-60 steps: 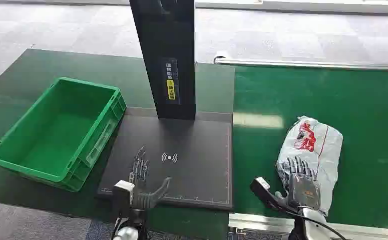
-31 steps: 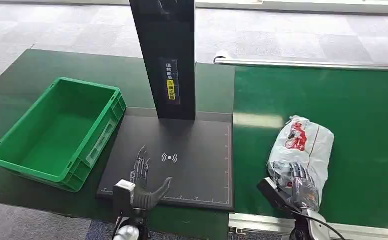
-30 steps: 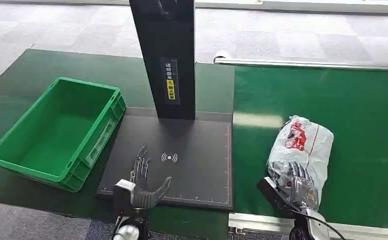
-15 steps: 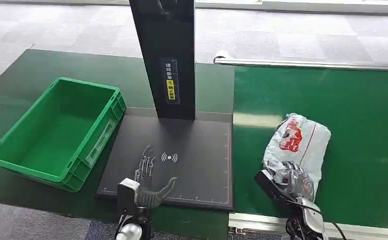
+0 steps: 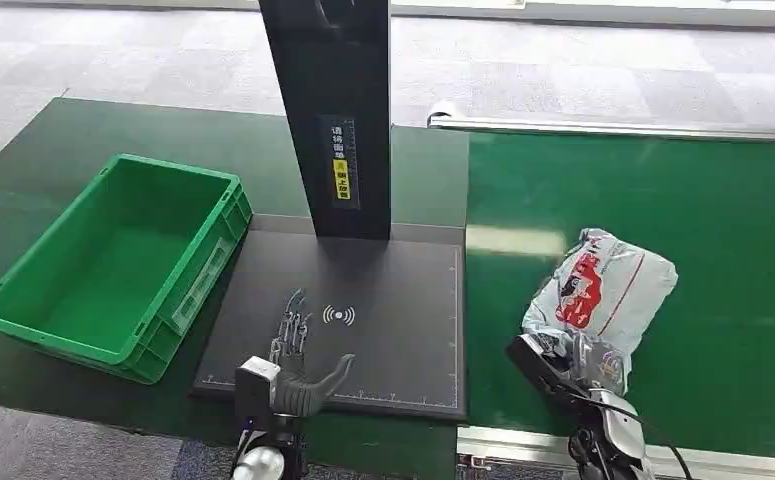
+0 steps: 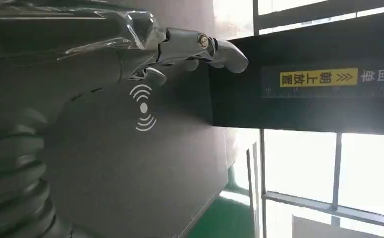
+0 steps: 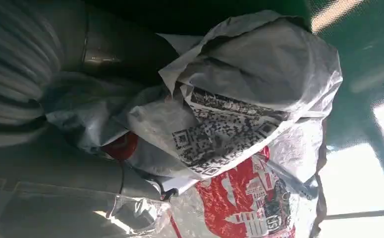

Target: Moved the parcel from conveyor to table for the left to box.

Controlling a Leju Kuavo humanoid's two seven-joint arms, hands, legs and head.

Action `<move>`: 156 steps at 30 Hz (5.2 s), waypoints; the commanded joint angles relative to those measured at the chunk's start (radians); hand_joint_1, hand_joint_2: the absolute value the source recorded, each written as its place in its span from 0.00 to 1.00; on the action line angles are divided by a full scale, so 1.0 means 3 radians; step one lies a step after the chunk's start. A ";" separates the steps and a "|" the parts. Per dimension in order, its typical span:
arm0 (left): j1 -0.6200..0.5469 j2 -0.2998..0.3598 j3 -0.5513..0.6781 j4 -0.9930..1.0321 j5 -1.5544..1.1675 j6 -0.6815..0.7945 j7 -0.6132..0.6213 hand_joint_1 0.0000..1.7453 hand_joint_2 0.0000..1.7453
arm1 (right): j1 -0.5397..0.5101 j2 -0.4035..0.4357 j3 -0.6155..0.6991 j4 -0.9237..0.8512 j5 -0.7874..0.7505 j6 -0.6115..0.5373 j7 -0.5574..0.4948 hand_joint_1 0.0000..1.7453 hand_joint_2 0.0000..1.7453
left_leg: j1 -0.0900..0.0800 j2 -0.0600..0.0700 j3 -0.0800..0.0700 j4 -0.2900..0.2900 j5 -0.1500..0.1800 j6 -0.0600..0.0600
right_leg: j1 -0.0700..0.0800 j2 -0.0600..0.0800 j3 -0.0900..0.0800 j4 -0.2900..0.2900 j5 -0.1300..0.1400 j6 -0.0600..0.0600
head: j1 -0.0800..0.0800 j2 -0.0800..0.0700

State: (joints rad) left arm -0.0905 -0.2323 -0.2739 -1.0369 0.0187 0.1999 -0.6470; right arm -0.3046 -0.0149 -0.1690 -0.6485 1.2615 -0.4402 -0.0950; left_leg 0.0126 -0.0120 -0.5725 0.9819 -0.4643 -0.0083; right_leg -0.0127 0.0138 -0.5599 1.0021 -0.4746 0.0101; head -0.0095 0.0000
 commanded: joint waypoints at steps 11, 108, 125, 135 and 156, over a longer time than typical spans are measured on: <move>0.0167 0.0147 0.0257 -0.0532 -0.0087 0.0058 0.0010 0.00 1.00 | 0.1173 0.0182 0.0779 -0.3982 -0.1043 0.0315 -0.0564 1.00 1.00 | -0.0009 0.0009 -0.0019 0.0007 -0.0004 0.0001 | -0.0008 0.0006 -0.0025 0.0017 -0.0005 -0.0002 | 0.0000 0.0000; 0.0567 0.1012 -0.0303 -0.0868 -0.3279 0.0312 0.0659 0.00 1.00 | 0.1470 0.0301 -0.0020 -0.3120 -0.3843 0.1631 -0.1272 0.00 1.00 | 0.0012 -0.0001 0.0003 -0.0010 -0.0001 -0.0013 | 0.0013 -0.0009 0.0000 0.0000 -0.0007 -0.0013 | 0.0000 0.0000; 0.0247 0.1231 -0.0800 -0.0543 -0.4090 0.0244 0.1375 1.00 1.00 | 0.1504 0.0384 0.0023 -0.3237 -0.3787 0.1637 -0.1283 0.00 1.00 | 0.0014 -0.0002 0.0001 -0.0007 -0.0001 -0.0014 | 0.0014 -0.0008 -0.0002 0.0002 -0.0007 -0.0013 | 0.0000 0.0000; 0.0575 0.1331 -0.0595 -0.1277 -0.3378 -0.0059 0.1201 1.00 1.00 | 0.1469 0.0344 0.0065 -0.3190 -0.3789 0.1628 -0.1290 0.00 1.00 | 0.0015 0.0008 0.0001 -0.0004 -0.0005 -0.0014 | 0.0016 0.0001 -0.0002 0.0004 -0.0008 -0.0013 | 0.0001 0.0000; 0.0520 0.1036 0.0317 -0.2547 -0.1826 -0.0312 -0.0080 1.00 1.00 | 0.1498 0.0378 0.0097 -0.3108 -0.3861 0.1529 -0.1330 0.00 1.00 | 0.0017 -0.0003 -0.0002 -0.0002 -0.0002 -0.0014 | 0.0018 -0.0007 -0.0003 0.0004 -0.0007 -0.0013 | 0.0000 0.0000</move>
State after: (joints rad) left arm 0.0986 0.1641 -0.2454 -1.6925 -0.4367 -0.0372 -0.6179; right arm 0.1574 0.0877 -0.1591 -1.6258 0.1072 0.0172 -0.4929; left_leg 0.0180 -0.0130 -0.5727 0.9811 -0.4646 -0.0133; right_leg -0.0075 0.0125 -0.5609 1.0035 -0.4766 0.0060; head -0.0095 0.0000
